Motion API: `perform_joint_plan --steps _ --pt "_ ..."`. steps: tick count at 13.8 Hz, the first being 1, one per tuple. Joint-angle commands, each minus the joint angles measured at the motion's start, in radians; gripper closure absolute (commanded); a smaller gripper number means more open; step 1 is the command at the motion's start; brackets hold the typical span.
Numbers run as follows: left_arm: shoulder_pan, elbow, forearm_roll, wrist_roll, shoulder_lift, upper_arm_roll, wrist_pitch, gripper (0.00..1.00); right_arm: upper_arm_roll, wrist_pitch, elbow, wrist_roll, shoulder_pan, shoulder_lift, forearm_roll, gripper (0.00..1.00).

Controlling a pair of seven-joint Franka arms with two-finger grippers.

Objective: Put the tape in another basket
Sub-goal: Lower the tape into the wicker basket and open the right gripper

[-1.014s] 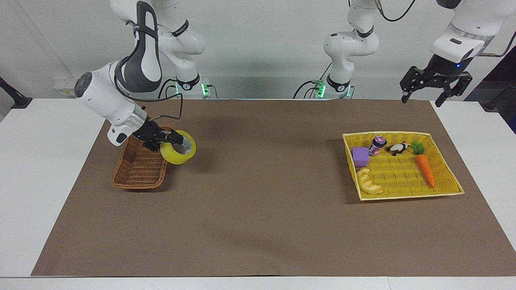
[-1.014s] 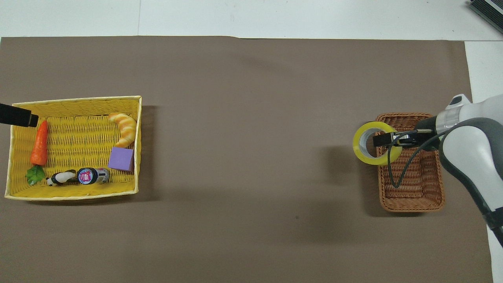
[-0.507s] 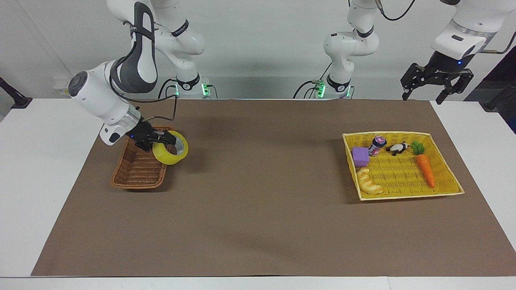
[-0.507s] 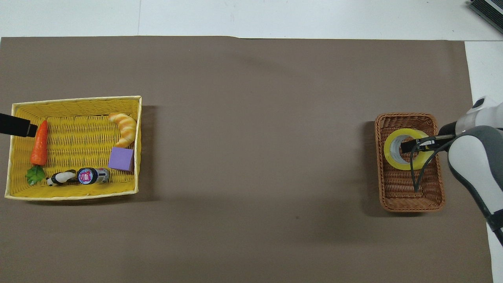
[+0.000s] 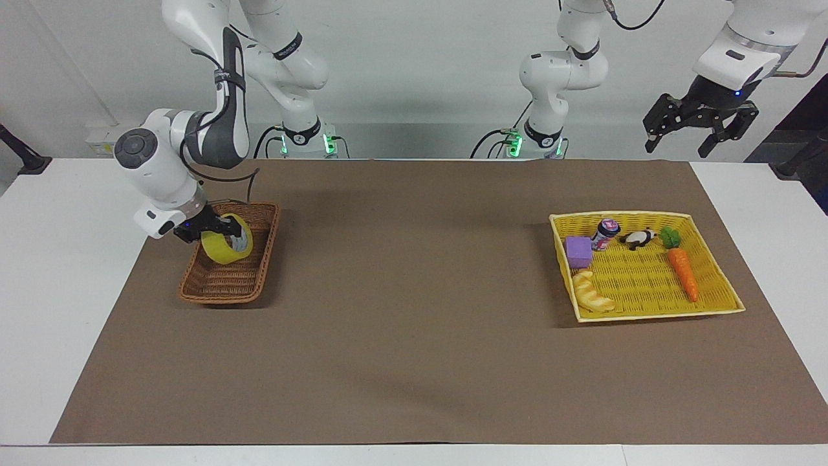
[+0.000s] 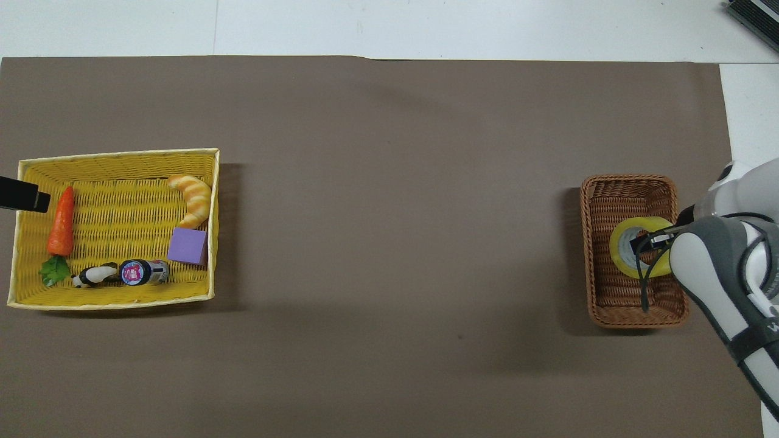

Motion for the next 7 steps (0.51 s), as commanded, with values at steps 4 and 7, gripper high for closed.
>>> perform_joint_plan --steps 4,7 --pt "0.002 -0.013 0.022 -0.016 -0.017 -0.005 -0.004 0.00 0.014 0.081 -0.086 0.012 -0.011 -0.024 -0.046 0.00" --pt "0.002 -0.013 0.022 -0.016 -0.017 -0.003 -0.005 0.00 0.017 0.015 -0.041 0.014 -0.005 -0.030 -0.046 0.00"
